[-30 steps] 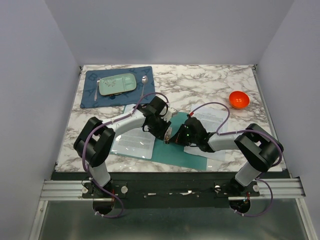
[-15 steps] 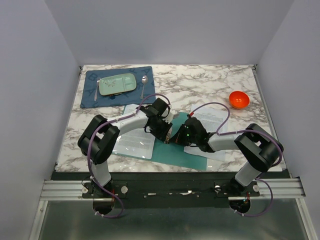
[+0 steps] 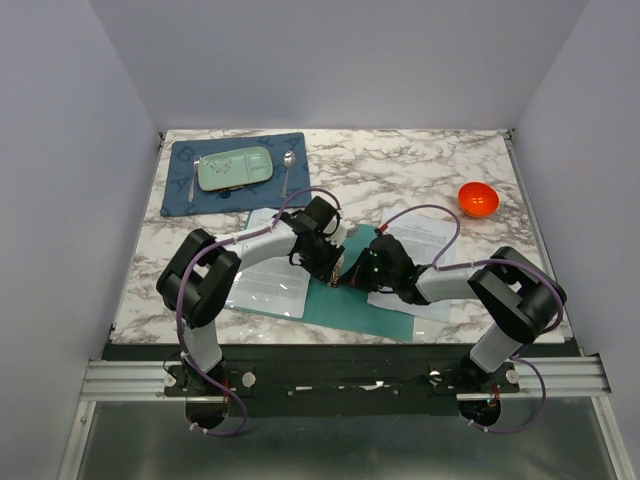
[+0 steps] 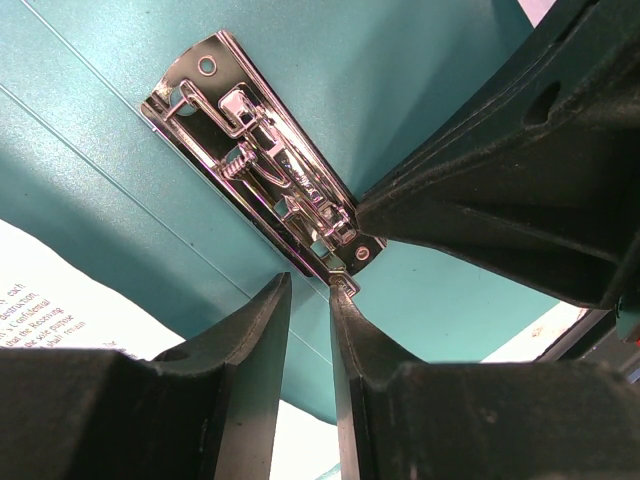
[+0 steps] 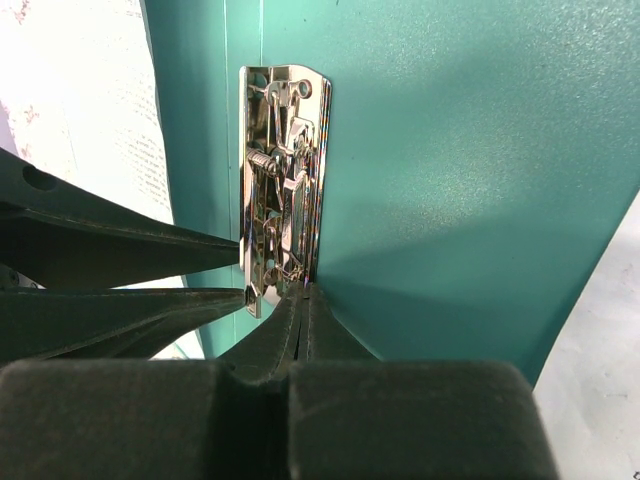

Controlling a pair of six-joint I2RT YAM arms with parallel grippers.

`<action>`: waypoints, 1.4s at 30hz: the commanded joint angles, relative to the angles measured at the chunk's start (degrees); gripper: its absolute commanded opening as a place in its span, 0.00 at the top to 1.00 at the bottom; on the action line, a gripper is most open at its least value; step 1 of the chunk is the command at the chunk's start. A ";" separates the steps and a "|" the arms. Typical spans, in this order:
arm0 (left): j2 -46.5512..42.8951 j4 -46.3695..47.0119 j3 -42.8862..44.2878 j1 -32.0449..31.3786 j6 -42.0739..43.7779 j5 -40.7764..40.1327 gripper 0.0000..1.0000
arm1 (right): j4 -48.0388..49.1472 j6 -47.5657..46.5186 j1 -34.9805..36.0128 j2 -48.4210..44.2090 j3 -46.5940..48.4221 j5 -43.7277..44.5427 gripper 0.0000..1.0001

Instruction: Put the files into the folder

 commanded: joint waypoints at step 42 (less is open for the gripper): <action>-2.87 -7.36 13.12 3.82 3.45 -1.27 0.70 | -9.17 1.79 0.12 6.12 -4.36 5.65 1.00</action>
